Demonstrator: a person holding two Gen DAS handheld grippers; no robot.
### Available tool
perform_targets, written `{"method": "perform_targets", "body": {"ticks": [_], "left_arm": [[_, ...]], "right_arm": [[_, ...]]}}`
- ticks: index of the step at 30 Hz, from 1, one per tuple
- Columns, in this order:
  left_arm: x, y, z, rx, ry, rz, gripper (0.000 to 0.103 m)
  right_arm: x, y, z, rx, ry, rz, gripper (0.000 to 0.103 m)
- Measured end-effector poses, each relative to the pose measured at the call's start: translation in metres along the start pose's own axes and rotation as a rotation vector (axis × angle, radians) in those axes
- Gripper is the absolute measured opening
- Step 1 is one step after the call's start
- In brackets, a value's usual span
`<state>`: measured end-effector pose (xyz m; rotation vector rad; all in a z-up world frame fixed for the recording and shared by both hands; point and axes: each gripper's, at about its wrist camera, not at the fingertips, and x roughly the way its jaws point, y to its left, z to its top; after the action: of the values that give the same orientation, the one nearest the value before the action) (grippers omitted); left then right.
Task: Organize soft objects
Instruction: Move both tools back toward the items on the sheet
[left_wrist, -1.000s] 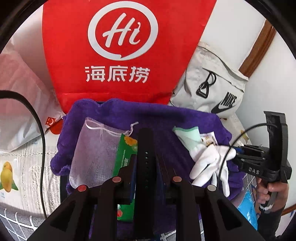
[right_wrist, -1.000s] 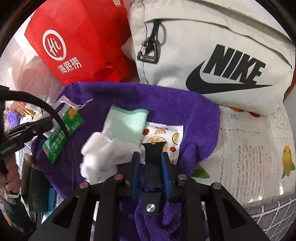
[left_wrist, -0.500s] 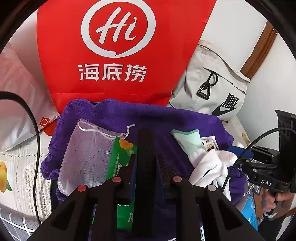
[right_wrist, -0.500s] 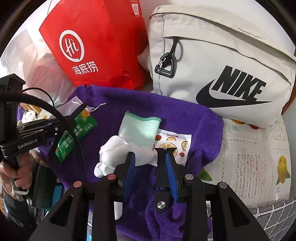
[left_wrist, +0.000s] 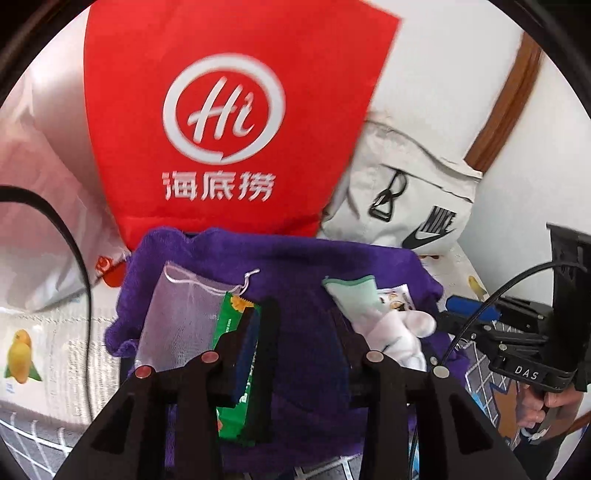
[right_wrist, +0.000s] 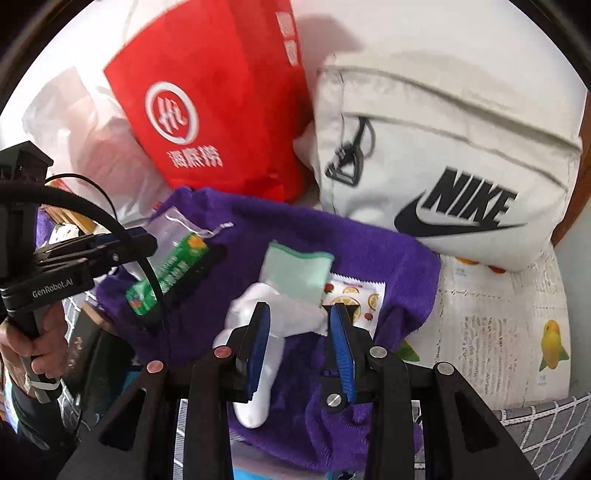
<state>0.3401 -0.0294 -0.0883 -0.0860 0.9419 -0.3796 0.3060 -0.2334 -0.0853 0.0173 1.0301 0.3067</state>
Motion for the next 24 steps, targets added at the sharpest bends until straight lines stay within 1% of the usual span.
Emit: {"method": "perform_targets", "body": {"ticks": [6, 8, 9, 10, 11, 13, 17, 19, 22, 24], "left_arm": [[-0.047, -0.019, 0.002, 0.065, -0.057, 0.039, 0.036], [-0.063, -0.022, -0.001, 0.075, -0.076, 0.042, 0.046], [-0.073, -0.024, -0.004, 0.078, -0.078, 0.038, 0.057], [-0.079, -0.024, -0.006, 0.083, -0.078, 0.032, 0.060], [-0.087, -0.025, -0.009, 0.092, -0.079, 0.024, 0.060], [-0.105, -0.024, -0.016, 0.104, -0.085, 0.037, 0.060], [-0.137, -0.024, -0.039, 0.122, -0.085, 0.071, 0.060], [-0.146, -0.025, -0.054, 0.133, -0.077, 0.085, 0.064], [-0.153, -0.024, -0.082, 0.145, -0.054, 0.120, 0.064], [-0.156, -0.021, -0.099, 0.128, -0.048, 0.130, 0.064]], "right_arm": [[-0.039, 0.014, 0.000, -0.001, -0.066, 0.020, 0.034], [-0.050, 0.022, -0.002, -0.007, -0.066, 0.024, 0.034], [-0.056, 0.027, -0.003, -0.021, -0.069, 0.021, 0.034], [-0.065, 0.033, -0.005, -0.038, -0.076, 0.016, 0.035], [-0.072, 0.038, -0.009, -0.050, -0.085, 0.013, 0.037], [-0.089, 0.047, -0.018, -0.066, -0.108, 0.024, 0.046], [-0.113, 0.063, -0.045, -0.100, -0.119, 0.042, 0.048], [-0.121, 0.069, -0.065, -0.104, -0.111, 0.040, 0.048], [-0.124, 0.077, -0.095, -0.100, -0.083, 0.046, 0.048], [-0.119, 0.086, -0.121, -0.098, -0.041, 0.059, 0.048]]}}
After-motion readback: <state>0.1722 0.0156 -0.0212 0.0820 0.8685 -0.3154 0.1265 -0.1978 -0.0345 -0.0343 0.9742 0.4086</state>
